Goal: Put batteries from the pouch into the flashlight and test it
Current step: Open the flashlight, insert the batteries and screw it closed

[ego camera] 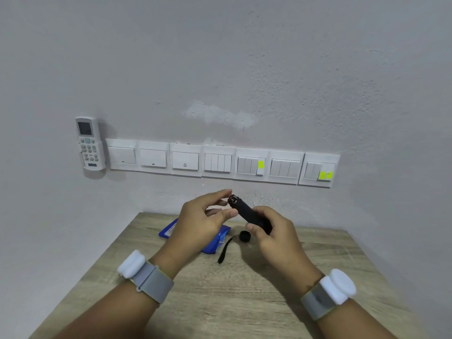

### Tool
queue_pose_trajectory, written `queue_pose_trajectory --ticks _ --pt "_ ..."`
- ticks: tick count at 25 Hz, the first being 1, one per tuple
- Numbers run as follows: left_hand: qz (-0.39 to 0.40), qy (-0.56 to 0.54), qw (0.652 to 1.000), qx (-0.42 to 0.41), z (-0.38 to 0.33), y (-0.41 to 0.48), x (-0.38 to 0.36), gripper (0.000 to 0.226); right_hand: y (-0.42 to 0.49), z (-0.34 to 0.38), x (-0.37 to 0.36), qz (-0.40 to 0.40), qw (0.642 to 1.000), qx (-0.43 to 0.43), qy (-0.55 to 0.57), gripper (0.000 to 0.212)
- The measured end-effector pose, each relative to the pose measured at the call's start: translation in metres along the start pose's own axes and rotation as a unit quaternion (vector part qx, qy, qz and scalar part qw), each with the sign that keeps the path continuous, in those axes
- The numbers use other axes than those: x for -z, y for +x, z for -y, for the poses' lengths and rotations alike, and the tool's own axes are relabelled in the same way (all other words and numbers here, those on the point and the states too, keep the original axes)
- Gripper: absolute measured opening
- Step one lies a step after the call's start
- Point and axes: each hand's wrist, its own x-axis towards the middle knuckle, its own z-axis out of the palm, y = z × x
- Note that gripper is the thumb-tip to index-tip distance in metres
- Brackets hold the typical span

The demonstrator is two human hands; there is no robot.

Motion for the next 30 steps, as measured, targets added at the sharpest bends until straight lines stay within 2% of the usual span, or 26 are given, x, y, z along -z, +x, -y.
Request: queue_pose_trajectory --ticks 3,7,11,14,19,25,30 --pt "-0.042 0.063 0.991 -0.106 0.004 0.001 0.002 0.029 0.001 -0.001 -0.003 0.002 0.999 -0.017 0.044 0.024" --pt "0.010 0.206 0.953 -0.222 0.015 -0.003 -0.001 0.039 0.004 -0.005 -0.001 -0.009 0.996 -0.031 0.086 0.033" --pt "0.060 0.276 0.922 -0.266 0.013 -0.006 -0.002 0.049 0.005 -0.004 0.006 0.001 0.995 -0.033 0.096 0.034" --pt "0.055 0.283 0.917 -0.275 0.017 -0.003 -0.001 0.048 0.006 -0.003 0.010 0.019 0.998 -0.011 0.053 0.034" --pt "0.022 0.185 0.966 -0.179 0.021 0.000 -0.007 0.045 0.012 -0.005 0.014 0.032 0.998 -0.041 0.043 0.032" --pt "0.112 0.211 0.953 -0.185 0.020 -0.004 -0.007 0.060 0.012 -0.005 0.015 0.020 0.998 -0.030 0.047 0.033" --pt "0.142 0.211 0.950 -0.182 0.022 -0.004 -0.007 0.070 0.011 -0.005 0.016 0.026 0.997 -0.049 0.048 0.028"
